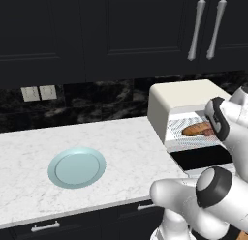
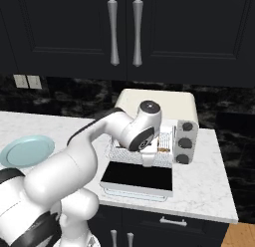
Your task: Pick up the kebab skewer and baguette bread, and place them inside the toaster oven. Close the toaster oven door and start by setting the timer.
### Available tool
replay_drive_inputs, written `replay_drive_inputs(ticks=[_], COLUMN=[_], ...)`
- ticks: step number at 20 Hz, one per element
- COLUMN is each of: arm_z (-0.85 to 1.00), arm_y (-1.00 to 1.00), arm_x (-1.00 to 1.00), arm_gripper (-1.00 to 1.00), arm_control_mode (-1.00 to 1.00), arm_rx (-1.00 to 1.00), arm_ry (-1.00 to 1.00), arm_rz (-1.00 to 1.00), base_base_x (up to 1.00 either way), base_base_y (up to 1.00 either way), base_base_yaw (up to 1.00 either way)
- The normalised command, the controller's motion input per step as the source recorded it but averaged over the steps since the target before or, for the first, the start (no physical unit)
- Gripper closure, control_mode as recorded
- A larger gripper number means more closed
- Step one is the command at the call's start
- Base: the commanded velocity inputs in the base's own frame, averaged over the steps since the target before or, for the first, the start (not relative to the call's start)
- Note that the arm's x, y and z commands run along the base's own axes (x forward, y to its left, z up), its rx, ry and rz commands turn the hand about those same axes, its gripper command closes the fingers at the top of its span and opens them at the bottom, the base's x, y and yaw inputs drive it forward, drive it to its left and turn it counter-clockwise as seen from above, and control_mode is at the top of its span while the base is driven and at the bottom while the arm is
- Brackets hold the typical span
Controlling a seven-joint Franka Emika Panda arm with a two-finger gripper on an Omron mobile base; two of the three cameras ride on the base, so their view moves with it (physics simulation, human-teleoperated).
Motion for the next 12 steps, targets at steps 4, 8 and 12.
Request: replay_drive_inputs(ticks=[4,8,12], arm_z=[-0.17,-0.45,-0.33], arm_y=[-0.01,0.0,0.0], arm_x=[0.28,0.03,0.0], arm_gripper=[1.0,1.0,1.0], arm_control_mode=[-1.0,-1.0,-1.0], arm_rx=[0.0,0.0,0.0], arm_ry=[0.06,0.05,0.02], arm_rz=[0.0,0.0,0.0], base_base_x=[0.0,0.0,0.0], base_base_y=[0.0,0.0,0.0], base_base_yaw=[0.0,0.0,0.0])
